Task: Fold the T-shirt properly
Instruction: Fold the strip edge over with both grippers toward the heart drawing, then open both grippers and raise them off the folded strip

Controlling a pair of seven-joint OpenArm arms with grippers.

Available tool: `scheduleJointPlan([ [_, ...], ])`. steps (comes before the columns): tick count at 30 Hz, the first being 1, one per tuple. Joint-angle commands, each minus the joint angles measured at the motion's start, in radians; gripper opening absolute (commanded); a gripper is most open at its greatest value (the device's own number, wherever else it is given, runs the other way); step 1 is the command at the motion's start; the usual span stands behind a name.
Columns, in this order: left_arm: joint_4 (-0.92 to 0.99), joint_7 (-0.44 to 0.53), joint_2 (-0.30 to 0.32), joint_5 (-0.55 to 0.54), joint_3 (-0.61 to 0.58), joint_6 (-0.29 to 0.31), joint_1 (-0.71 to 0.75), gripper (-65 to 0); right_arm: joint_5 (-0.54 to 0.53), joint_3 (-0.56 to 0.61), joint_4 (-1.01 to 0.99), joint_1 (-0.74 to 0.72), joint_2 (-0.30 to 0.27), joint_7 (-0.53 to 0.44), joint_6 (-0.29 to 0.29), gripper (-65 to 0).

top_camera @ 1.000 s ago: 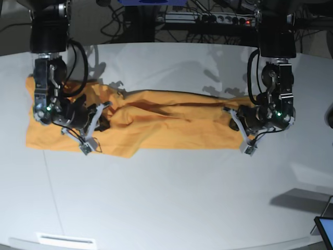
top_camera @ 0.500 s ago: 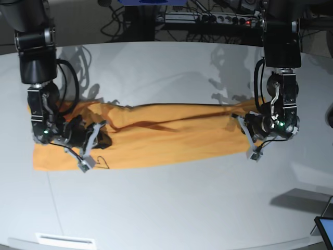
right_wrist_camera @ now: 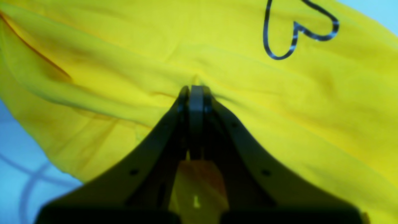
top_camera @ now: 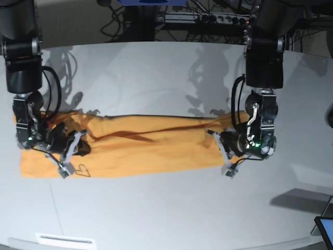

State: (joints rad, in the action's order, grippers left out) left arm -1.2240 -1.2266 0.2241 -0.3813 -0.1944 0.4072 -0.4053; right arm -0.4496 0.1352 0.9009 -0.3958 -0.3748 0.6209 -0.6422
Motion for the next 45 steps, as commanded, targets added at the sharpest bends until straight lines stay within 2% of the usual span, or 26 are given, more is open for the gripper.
scheduleJointPlan([
  [1, 0.0, -0.002, 0.002, -0.018, -0.004, 0.003, -0.02, -65.0, 0.119, 0.002, -0.019, 0.011, -0.023, 0.126, 0.055, -64.7],
  [7, -0.007, -0.005, 0.002, -0.018, -0.004, 0.003, -0.04, -65.0, 0.119, 0.002, -0.019, 0.001, -0.051, 0.109, 0.055, -64.7],
  [17, -0.115, -0.005, 0.039, -0.021, 0.013, 0.003, -0.042, -65.0, 0.116, -0.001, 0.027, 0.005, -0.042, 0.113, 0.055, -64.7],
  [24, -0.224, -0.008, 0.042, -0.026, 0.214, 0.003, -0.028, -65.0, 0.114, -0.009, 0.114, 0.013, -0.042, 0.162, 0.055, -64.6],
  [27, -0.234, -0.06, 0.045, -0.026, 0.293, 0.003, -0.011, -65.0, 0.114, -0.01, 0.182, 0.036, -0.045, 0.178, 0.057, -64.6],
  [28, -0.234, -0.077, 0.048, -0.025, 0.321, 0.003, -0.008, -65.0, 0.114, -0.01, 0.209, 0.044, -0.045, 0.185, 0.057, -63.7],
  [30, -0.234, -0.091, 0.071, -0.028, 0.356, 0.006, 0.003, -65.0, 0.114, -0.012, 0.263, 0.054, -0.042, 0.21, 0.058, -57.7],
  [32, -0.236, -0.091, 0.094, -0.028, 0.367, 0.006, 0.022, -65.0, 0.114, -0.012, 0.303, 0.065, -0.04, 0.218, 0.058, -50.1],
  [35, -0.236, -0.091, 0.117, -0.028, 0.37, 0.006, 0.032, -65.0, 0.114, -0.012, 0.343, 0.074, -0.026, 0.218, 0.058, -43.8],
  [42, -0.261, -0.092, 0.165, -0.032, 0.372, 0.008, 0.072, -65.0, 0.116, -0.004, 0.453, 0.102, -0.023, 0.215, 0.058, -43.4],
  [45, -0.277, -0.089, 0.173, -0.089, 0.373, 0.008, 0.096, -64.8, 0.117, -0.003, 0.499, 0.103, -0.028, 0.212, 0.06, -43.4],
])
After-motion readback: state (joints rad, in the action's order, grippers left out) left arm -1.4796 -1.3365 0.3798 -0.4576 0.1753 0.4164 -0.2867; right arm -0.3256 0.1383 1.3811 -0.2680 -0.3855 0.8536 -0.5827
